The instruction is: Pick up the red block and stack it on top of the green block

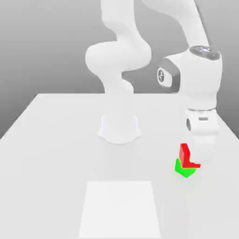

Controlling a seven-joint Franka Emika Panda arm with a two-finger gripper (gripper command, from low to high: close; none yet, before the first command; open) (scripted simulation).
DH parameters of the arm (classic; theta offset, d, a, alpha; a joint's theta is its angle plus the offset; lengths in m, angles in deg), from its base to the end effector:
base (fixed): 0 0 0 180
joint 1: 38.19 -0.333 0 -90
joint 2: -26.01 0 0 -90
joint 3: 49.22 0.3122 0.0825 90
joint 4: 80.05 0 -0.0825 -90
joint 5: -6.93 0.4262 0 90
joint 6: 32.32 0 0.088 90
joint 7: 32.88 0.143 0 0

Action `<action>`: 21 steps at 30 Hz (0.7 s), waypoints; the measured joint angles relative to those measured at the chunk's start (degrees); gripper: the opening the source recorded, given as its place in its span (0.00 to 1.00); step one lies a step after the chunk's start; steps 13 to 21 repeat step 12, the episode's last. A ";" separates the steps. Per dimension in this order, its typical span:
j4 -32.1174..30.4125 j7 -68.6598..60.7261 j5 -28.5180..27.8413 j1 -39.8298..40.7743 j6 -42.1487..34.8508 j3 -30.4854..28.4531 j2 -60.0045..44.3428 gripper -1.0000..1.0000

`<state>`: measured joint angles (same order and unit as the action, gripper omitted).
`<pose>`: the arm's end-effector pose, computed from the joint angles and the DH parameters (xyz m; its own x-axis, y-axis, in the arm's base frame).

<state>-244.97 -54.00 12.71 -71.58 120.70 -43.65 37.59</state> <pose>0.2911 0.2286 0.1677 0.5764 0.8172 0.0029 0.8169 -0.5761 -0.0264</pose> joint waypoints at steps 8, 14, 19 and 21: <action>-4.10 -0.77 -3.49 -2.83 11.29 2.69 -6.99 0.00; -3.97 0.61 -5.55 -2.39 15.00 2.29 -10.84 1.00; -3.97 0.61 -5.55 -2.39 15.00 2.29 -10.84 1.00; -3.97 0.61 -5.55 -2.39 15.00 2.29 -10.84 1.00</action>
